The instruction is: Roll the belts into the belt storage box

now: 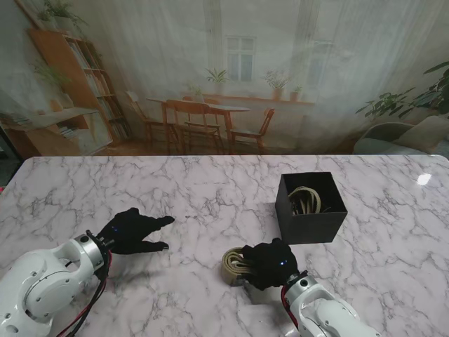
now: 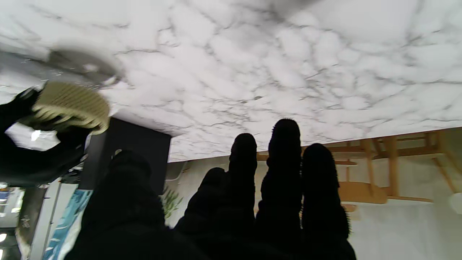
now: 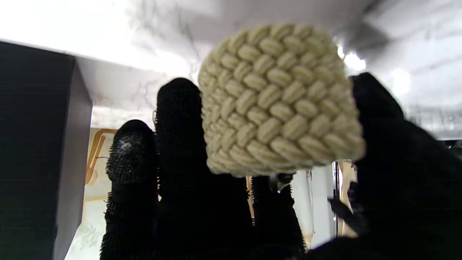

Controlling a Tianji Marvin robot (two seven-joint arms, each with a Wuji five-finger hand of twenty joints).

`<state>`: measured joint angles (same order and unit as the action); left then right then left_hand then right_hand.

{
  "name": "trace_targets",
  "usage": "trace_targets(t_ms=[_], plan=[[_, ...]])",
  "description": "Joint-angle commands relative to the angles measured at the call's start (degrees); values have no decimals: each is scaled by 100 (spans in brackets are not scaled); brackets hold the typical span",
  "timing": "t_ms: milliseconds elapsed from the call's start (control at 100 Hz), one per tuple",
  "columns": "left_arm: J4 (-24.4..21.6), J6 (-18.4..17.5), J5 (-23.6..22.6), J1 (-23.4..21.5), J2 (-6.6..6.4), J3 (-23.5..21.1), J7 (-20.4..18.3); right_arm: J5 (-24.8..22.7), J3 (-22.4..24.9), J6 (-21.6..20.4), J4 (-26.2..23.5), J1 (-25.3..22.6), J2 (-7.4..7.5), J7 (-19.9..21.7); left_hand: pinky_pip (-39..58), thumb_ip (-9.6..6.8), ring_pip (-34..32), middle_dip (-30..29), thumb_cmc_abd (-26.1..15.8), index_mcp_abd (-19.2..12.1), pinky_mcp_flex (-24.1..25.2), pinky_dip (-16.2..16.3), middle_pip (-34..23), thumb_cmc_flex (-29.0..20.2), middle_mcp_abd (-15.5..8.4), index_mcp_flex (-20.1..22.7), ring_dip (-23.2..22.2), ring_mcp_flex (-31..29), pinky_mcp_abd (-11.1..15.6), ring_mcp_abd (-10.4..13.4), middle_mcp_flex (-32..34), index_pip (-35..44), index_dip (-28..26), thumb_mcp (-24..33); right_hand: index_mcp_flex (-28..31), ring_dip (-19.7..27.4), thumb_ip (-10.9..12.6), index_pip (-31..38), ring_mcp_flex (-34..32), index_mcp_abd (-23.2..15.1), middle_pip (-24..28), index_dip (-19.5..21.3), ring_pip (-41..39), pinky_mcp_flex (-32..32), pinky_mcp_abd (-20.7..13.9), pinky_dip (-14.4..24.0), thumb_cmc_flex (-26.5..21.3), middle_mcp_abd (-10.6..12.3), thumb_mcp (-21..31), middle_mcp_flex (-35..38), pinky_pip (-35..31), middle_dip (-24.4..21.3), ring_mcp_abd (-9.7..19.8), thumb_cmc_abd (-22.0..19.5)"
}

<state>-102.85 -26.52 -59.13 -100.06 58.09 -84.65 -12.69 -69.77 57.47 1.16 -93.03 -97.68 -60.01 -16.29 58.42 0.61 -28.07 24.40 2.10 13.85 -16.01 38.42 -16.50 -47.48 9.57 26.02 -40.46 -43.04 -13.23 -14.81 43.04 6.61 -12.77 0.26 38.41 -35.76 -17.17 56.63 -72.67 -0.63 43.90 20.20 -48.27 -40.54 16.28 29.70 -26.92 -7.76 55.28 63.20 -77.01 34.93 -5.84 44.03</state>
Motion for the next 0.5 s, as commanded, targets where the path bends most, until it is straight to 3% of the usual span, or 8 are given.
trace_targets(t_ms=[0,90,260,440,490], plan=[[180,149,-75,147,5,45,-60,-65,134,-48,-271,-144,6,-106,121,11,85,15,-226,3,30,99,16,-29,33,80,-3,-47,-67,-141,157,-44,-43,-154,620,-163,254,1032,-238,-927,723,172,-301,-55,10,-49,-1286,387,1017,470,-202,260,261,-393],[368,336,-126,317,5,148,-24,-204,442,-200,-603,-374,2,-201,-83,10,225,7,-253,-145,175,11,49,-17,-15,159,75,76,-109,-123,93,48,-134,-158,636,-171,250,1024,-231,-923,706,166,-305,-55,32,-60,-1298,375,1010,474,-205,268,236,-388],[606,603,-176,532,11,306,55,-624,1048,-471,-1320,-685,8,-339,-661,14,682,-105,-287,-450,506,-237,287,-15,-13,698,412,462,-280,-57,-289,419,-610,-173,652,-166,243,1003,-217,-929,659,159,-250,-33,48,-93,-1319,380,976,477,-198,289,226,-411],[657,748,-265,634,11,381,75,-906,1551,-689,-1695,-670,10,-439,-1060,11,943,-403,-300,-511,594,-445,639,-17,132,889,685,616,-329,-112,-422,453,-850,-173,645,-159,246,975,-218,-949,593,155,-165,-27,45,-125,-1337,395,906,473,-193,315,234,-455],[666,785,-267,645,16,397,106,-971,1664,-730,-1728,-598,12,-439,-1097,11,983,-453,-306,-528,601,-468,700,-21,140,899,728,638,-327,5,-484,451,-870,-171,646,-161,247,966,-217,-965,578,157,-154,-22,40,-131,-1335,410,899,474,-189,318,244,-459]])
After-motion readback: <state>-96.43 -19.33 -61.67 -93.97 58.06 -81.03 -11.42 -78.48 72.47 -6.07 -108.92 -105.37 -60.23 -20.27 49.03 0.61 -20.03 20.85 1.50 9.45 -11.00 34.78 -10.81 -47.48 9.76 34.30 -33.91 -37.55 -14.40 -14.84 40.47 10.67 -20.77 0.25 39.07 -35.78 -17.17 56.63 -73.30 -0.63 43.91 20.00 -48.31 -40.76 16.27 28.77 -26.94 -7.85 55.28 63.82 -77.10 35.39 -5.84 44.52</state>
